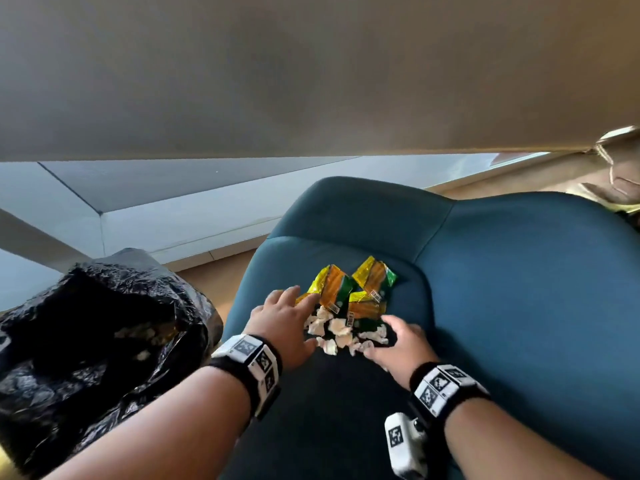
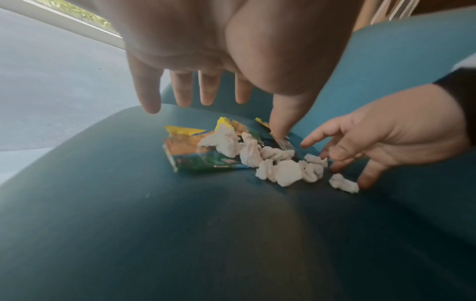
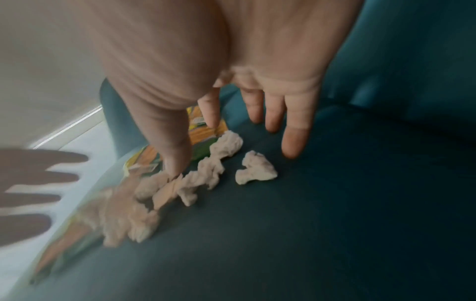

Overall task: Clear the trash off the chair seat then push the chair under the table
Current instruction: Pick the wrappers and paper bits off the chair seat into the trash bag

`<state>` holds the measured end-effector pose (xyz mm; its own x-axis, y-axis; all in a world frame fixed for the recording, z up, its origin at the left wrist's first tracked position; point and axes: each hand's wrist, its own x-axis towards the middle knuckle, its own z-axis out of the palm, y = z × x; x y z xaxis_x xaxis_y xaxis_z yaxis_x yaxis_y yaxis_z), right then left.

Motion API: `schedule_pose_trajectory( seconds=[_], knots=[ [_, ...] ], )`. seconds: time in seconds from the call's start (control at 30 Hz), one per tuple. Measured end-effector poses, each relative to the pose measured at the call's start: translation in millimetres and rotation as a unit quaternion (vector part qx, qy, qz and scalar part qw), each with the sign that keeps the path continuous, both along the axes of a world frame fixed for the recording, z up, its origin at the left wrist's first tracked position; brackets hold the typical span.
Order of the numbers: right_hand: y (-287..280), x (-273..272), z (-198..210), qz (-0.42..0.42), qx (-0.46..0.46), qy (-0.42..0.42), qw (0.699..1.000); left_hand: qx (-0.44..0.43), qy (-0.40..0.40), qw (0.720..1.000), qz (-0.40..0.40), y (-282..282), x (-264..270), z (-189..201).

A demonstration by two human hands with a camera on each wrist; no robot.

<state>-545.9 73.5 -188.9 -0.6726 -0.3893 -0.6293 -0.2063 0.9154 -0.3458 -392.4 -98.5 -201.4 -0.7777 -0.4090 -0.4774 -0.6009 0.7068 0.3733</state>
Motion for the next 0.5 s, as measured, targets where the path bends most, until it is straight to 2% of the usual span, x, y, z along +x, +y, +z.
schedule_pose_trajectory(
  seconds=[0.17,0.27,0.4,0.5],
  knots=[
    [-2.4,9.0,-19.0,0.139,0.097,0.023,0.985,-0.006,-0.097,0.994,-0.046,7.8,-18.6,-17.6],
    [10.0,15.0,-27.2,0.168,0.076,0.051,0.981,-0.047,-0.111,0.992,-0.038,25.8,-17.7,-31.3],
    [25.4,11.2,-34.9,0.114,0.005,0.041,0.993,-0.057,-0.08,0.995,0.017,49.6,-22.2,-42.6],
    [31.7,3.8,-36.9,0.055,-0.055,0.041,0.996,-0.019,-0.06,0.998,0.011,55.9,-18.0,-44.3]
  ],
)
